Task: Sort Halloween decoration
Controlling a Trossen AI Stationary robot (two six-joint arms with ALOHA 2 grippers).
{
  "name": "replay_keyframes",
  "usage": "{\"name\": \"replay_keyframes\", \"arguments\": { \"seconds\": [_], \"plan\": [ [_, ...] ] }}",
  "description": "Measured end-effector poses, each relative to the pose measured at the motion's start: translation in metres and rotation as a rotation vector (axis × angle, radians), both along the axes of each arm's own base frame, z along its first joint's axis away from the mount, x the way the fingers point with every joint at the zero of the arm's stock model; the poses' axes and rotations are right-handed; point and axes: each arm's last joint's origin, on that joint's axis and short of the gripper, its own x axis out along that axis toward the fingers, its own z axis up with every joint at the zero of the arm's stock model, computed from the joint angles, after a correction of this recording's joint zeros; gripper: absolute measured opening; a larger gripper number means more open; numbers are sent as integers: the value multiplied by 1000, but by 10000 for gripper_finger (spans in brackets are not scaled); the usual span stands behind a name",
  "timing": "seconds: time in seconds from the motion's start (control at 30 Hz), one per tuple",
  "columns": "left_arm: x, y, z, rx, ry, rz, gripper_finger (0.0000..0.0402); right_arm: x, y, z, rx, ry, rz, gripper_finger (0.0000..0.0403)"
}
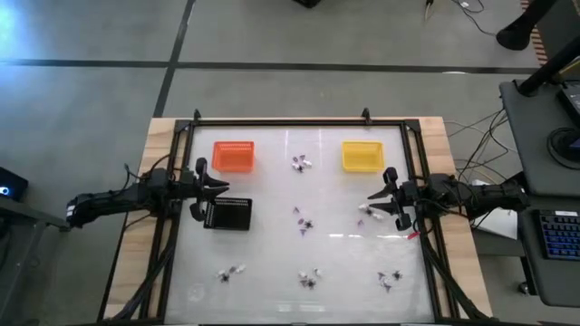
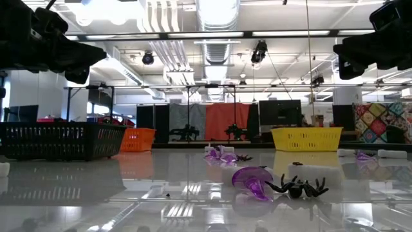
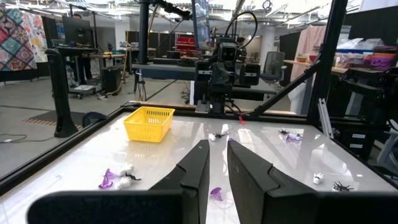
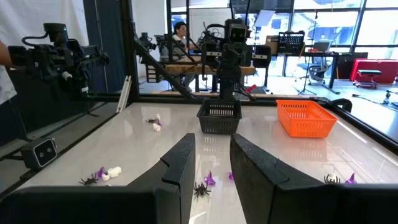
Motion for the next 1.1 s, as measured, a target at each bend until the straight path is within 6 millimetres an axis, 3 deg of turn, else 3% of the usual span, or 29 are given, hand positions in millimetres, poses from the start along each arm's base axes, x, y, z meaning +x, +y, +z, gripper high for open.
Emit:
{"name": "replay_keyframes", "arguments": {
  "seconds": [0.83, 1.1],
  "plan": [
    [0, 1, 1, 14, -13, 27, 40, 0, 0, 0, 0, 0, 0, 91],
    [0, 1, 1, 100, -6, 36, 40, 0, 0, 0, 0, 0, 0, 91]
  ]
}}
